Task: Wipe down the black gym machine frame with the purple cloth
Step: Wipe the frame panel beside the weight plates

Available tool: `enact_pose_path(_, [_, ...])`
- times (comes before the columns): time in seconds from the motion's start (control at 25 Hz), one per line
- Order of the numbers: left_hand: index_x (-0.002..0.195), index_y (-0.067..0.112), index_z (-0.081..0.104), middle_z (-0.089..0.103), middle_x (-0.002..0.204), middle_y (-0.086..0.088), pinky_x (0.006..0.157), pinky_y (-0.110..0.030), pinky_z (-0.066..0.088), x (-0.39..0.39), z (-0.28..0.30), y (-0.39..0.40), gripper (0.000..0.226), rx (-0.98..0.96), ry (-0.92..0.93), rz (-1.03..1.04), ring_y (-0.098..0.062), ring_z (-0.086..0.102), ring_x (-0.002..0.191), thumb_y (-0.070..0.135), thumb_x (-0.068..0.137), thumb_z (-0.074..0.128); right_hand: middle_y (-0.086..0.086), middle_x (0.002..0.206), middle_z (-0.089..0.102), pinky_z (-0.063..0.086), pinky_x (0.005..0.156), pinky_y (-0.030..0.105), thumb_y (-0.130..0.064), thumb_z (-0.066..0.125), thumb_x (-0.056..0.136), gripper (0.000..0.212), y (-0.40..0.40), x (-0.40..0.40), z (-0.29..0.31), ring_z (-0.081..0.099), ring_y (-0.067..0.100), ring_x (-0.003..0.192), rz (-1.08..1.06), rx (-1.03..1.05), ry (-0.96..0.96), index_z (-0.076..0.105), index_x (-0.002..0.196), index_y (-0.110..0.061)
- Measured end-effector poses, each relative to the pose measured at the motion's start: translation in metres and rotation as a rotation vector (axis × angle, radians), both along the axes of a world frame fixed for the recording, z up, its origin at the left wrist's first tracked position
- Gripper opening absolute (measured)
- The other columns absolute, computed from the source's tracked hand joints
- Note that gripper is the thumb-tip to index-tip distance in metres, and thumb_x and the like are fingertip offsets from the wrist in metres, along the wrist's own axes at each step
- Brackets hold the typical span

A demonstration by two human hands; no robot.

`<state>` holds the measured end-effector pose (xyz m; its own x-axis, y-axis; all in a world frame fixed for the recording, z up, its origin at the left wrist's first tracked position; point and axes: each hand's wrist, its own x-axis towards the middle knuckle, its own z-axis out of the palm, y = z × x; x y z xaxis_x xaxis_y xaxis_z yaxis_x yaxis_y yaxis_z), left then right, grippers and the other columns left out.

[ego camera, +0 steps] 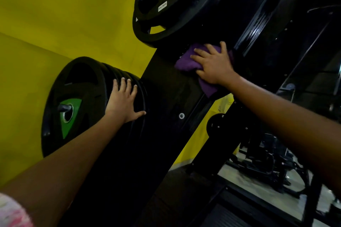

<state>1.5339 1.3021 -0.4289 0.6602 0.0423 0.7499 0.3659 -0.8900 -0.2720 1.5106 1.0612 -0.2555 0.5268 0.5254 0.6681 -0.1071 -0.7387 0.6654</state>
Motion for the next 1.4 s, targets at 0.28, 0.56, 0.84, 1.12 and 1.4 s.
enact_pose_path(0.28, [0.153, 0.016, -0.002, 0.005, 0.160, -0.012, 0.112, -0.062, 0.003, -0.012, 0.006, 0.018, 0.102, 0.113, 0.039, 0.010, -0.033, 0.007, 0.146, 0.085, 0.077, 0.004, -0.008, 0.159, 0.011, -0.003, 0.112, 0.058, -0.043, 0.039, 0.096, 0.058, 0.020, 0.009, -0.053, 0.006, 0.023, 0.147, -0.086, -0.385, 0.259, 0.018, 0.150, -0.034])
enact_pose_path(0.56, [0.153, 0.014, 0.000, 0.005, 0.160, -0.011, 0.113, -0.059, 0.006, -0.016, -0.001, 0.024, 0.106, 0.067, -0.005, -0.023, -0.038, 0.003, 0.146, 0.086, 0.075, 0.005, -0.002, 0.157, 0.023, -0.002, 0.112, 0.059, -0.045, 0.047, 0.092, 0.059, 0.004, 0.004, -0.016, 0.014, 0.029, 0.145, 0.016, -0.040, 0.010, 0.032, 0.147, -0.029])
enact_pose_path(0.84, [0.154, 0.015, 0.000, 0.006, 0.160, -0.009, 0.114, -0.059, 0.005, -0.017, -0.001, 0.030, 0.107, 0.072, 0.001, -0.044, -0.037, 0.004, 0.146, 0.087, 0.074, 0.005, -0.010, 0.158, 0.014, -0.001, 0.113, 0.057, -0.043, 0.040, 0.096, 0.056, 0.016, 0.007, -0.054, 0.009, 0.022, 0.146, -0.064, -0.467, 0.313, 0.022, 0.148, -0.035])
enact_pose_path(1.12, [0.154, 0.015, -0.001, 0.004, 0.160, -0.011, 0.115, -0.057, 0.005, -0.027, -0.003, 0.029, 0.104, 0.055, 0.019, -0.040, -0.037, 0.002, 0.146, 0.085, 0.077, 0.007, -0.001, 0.160, 0.011, -0.004, 0.110, 0.062, -0.044, 0.041, 0.096, 0.060, 0.048, 0.024, -0.071, 0.003, 0.031, 0.146, -0.095, -0.183, 0.179, 0.021, 0.150, -0.029])
enact_pose_path(1.4, [0.153, 0.011, -0.001, 0.003, 0.160, -0.013, 0.115, -0.057, 0.001, -0.028, -0.004, 0.027, 0.102, 0.023, 0.025, -0.050, -0.039, 0.000, 0.146, 0.082, 0.081, 0.011, -0.001, 0.159, 0.014, -0.002, 0.114, 0.056, -0.043, 0.042, 0.096, 0.060, 0.076, 0.052, -0.031, 0.006, 0.028, 0.146, -0.100, -0.102, 0.104, 0.022, 0.150, -0.027])
